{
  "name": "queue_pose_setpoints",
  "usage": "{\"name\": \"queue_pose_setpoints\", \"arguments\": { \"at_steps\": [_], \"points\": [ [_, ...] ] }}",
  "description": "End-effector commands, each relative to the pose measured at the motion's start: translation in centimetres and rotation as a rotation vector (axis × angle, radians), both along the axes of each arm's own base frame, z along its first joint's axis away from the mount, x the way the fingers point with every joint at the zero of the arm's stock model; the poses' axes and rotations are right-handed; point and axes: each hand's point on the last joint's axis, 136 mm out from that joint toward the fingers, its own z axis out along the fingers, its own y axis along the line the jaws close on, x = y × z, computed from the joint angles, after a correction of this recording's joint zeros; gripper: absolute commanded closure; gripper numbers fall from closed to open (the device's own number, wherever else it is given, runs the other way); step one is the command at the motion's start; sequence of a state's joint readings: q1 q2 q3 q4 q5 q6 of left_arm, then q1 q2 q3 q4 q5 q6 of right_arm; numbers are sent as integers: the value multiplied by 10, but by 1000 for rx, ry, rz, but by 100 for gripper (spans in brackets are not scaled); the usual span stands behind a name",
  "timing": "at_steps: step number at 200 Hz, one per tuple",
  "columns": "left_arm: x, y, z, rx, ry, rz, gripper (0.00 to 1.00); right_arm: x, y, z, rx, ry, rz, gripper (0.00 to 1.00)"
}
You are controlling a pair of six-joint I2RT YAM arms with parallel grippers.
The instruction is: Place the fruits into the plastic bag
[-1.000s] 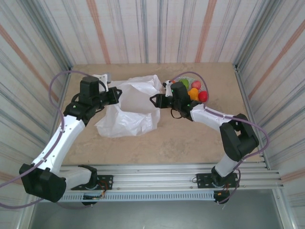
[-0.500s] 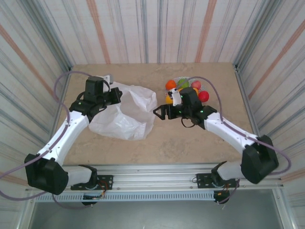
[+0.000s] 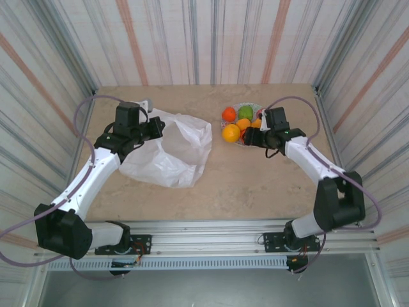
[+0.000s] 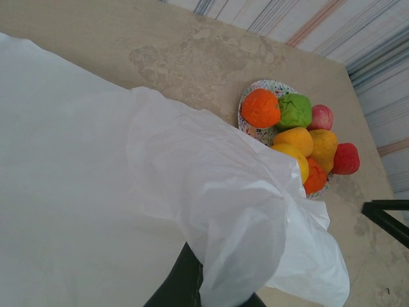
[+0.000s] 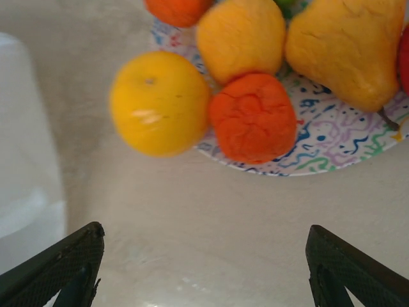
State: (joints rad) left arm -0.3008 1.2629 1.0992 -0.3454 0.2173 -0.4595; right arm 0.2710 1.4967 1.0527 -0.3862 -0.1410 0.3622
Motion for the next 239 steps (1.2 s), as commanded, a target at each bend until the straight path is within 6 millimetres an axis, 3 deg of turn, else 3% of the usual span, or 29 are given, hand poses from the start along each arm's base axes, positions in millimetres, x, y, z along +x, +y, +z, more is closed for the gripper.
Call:
{"name": "queue_pose_setpoints", "arguments": {
  "at_steps": [1, 29, 90, 239],
  "points": [
    [-1, 0, 18, -7, -41, -16, 100, 14, 14, 8, -93, -40, 58, 16],
    [-3, 3, 16, -2, -49, -10, 100, 26, 37, 0, -210, -38, 114, 9],
    [-6, 3, 18, 5, -62, -16, 100, 55, 50, -23, -378, -2, 163, 3],
    [-7, 5, 12, 14, -60, -24, 100, 80, 75, -57, -387, 75, 240, 12]
  ]
}}
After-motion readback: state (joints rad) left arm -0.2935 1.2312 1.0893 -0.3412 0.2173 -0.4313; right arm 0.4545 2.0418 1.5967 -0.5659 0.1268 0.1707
